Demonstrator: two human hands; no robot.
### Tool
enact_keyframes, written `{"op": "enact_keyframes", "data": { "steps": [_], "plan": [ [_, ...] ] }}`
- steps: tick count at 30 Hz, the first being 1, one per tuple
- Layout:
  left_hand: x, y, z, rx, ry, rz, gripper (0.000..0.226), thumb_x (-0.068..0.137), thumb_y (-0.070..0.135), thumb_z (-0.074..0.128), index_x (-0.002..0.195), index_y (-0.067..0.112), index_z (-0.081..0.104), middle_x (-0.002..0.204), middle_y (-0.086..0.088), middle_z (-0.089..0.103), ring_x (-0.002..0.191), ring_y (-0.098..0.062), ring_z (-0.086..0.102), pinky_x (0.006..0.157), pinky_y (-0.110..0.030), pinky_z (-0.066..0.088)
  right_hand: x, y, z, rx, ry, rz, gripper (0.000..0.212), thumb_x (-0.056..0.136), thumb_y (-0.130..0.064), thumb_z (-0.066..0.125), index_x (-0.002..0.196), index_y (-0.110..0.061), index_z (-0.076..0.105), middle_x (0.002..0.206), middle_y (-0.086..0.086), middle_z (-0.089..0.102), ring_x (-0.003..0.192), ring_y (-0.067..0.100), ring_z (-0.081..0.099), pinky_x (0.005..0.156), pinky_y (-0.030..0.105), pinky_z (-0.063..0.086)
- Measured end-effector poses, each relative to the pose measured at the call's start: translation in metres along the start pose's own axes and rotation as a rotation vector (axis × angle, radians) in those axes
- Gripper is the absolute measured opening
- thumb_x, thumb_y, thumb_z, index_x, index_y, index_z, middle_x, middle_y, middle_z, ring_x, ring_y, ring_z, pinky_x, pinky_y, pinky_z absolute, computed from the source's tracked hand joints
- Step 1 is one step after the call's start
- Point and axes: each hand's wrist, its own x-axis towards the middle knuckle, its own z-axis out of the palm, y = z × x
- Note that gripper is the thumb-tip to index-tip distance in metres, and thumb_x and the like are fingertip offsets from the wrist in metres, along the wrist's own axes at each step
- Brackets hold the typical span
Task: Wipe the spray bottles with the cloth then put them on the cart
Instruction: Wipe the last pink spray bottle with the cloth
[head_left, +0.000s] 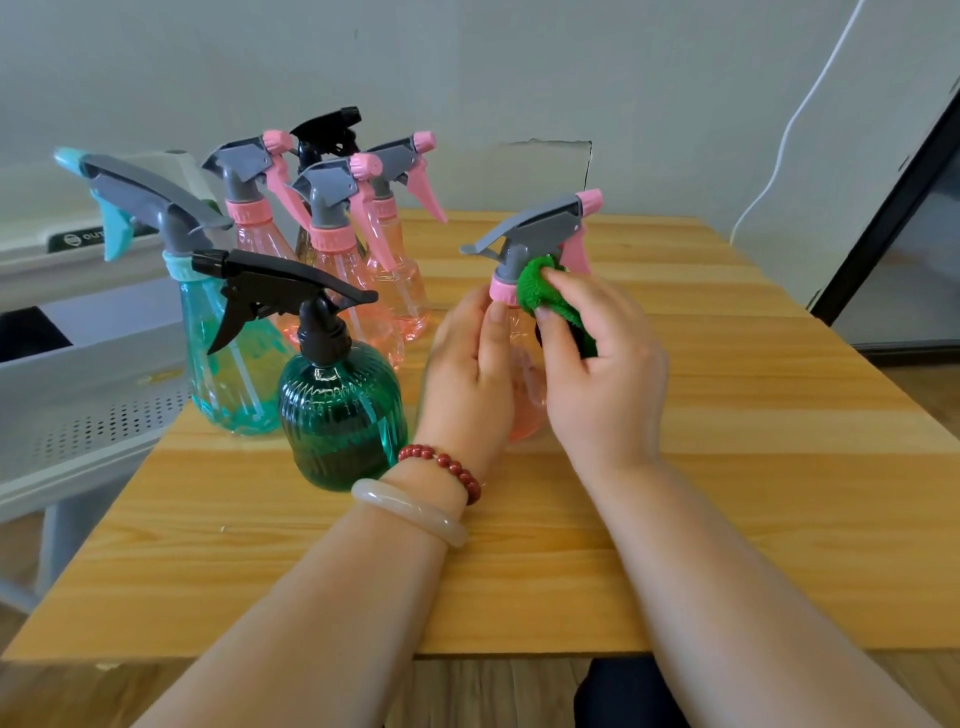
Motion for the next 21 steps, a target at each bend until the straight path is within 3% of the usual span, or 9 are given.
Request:
{"op": "enact_keyframes", "data": {
  "steps": [2,5,8,11,15,16,18,20,21],
  "plan": [
    [0.0,-0.001,-0.001,0.019,-0.003,-0.002,0.023,0.106,0.034,0.03,0.108,0.049,0.048,0.09,0.03,0.059,0.101,0.017,0.045,0.083,-0.001,0.032,0.002,0.005,-0.003,0.043,-0.052,0.012,0.026,0.087,0.0,0.063,0.112,-0.003,0.07,0.109,-0.003,0.066,0.105,0.008,0.059,0.095,0.011,0.042],
    [0.0,-0.001,0.0,0.042,0.003,-0.007,0.02,0.107,0.033,0.031,0.11,0.044,0.047,0.095,0.029,0.052,0.099,0.023,0.042,0.081,0.002,0.029,0.002,0.016,-0.008,0.071,-0.131,0.071,0.027,0.083,0.002,0.06,0.106,-0.004,0.072,0.104,-0.005,0.063,0.098,-0.001,0.054,0.09,0.006,0.04],
    [-0.001,-0.001,0.0,0.044,-0.006,-0.021,0.019,0.106,0.036,0.03,0.111,0.043,0.047,0.099,0.028,0.05,0.097,0.027,0.04,0.08,0.005,0.027,0.001,0.022,-0.014,0.077,-0.103,0.201,0.028,0.082,-0.006,0.057,0.103,-0.007,0.075,0.097,-0.007,0.065,0.093,-0.005,0.054,0.085,0.011,0.045],
    [0.0,-0.004,0.001,0.06,0.004,0.005,0.035,0.106,0.039,0.029,0.122,0.029,0.057,0.109,0.014,0.059,0.098,0.009,0.048,0.082,0.002,0.03,0.0,0.016,-0.014,0.124,-0.039,0.139,0.029,0.088,-0.006,0.059,0.114,-0.007,0.07,0.108,-0.008,0.065,0.102,-0.011,0.055,0.091,0.01,0.042],
    [0.002,-0.005,0.0,0.055,-0.004,0.011,0.033,0.104,0.037,0.029,0.117,0.028,0.057,0.108,0.008,0.062,0.103,-0.003,0.053,0.082,-0.004,0.036,-0.006,0.0,-0.003,0.288,-0.226,0.144,0.038,0.096,-0.012,0.052,0.134,-0.009,0.056,0.132,-0.013,0.052,0.128,-0.005,0.045,0.107,0.014,0.034],
    [0.002,-0.005,-0.001,0.055,-0.004,0.014,0.032,0.105,0.037,0.029,0.119,0.028,0.057,0.11,0.008,0.062,0.103,0.0,0.052,0.082,-0.003,0.035,-0.006,0.0,-0.003,0.293,-0.25,0.161,0.037,0.097,-0.01,0.05,0.133,-0.011,0.057,0.131,-0.014,0.054,0.126,-0.007,0.046,0.105,0.012,0.034],
    [0.001,-0.006,-0.001,0.061,0.0,0.017,0.033,0.106,0.036,0.03,0.124,0.027,0.056,0.112,0.011,0.059,0.1,0.012,0.048,0.083,0.0,0.032,-0.005,0.005,-0.006,0.284,-0.284,0.271,0.027,0.098,-0.007,0.049,0.115,-0.019,0.066,0.111,-0.018,0.064,0.105,-0.012,0.055,0.089,0.006,0.038],
    [0.0,-0.005,-0.001,0.051,-0.004,0.0,0.026,0.107,0.034,0.032,0.121,0.031,0.054,0.106,0.017,0.056,0.098,0.02,0.045,0.081,0.002,0.031,-0.002,0.011,-0.007,0.3,-0.28,0.472,0.026,0.098,-0.008,0.051,0.103,-0.028,0.067,0.087,-0.025,0.064,0.083,-0.014,0.057,0.076,0.009,0.04],
    [0.0,-0.004,-0.001,0.045,-0.011,-0.012,0.022,0.107,0.033,0.032,0.118,0.034,0.051,0.103,0.022,0.053,0.097,0.023,0.044,0.08,0.003,0.03,-0.002,0.014,-0.008,0.331,-0.253,0.55,0.026,0.097,-0.009,0.052,0.104,-0.028,0.069,0.087,-0.025,0.066,0.083,-0.014,0.058,0.077,0.013,0.041]
  ]
}}
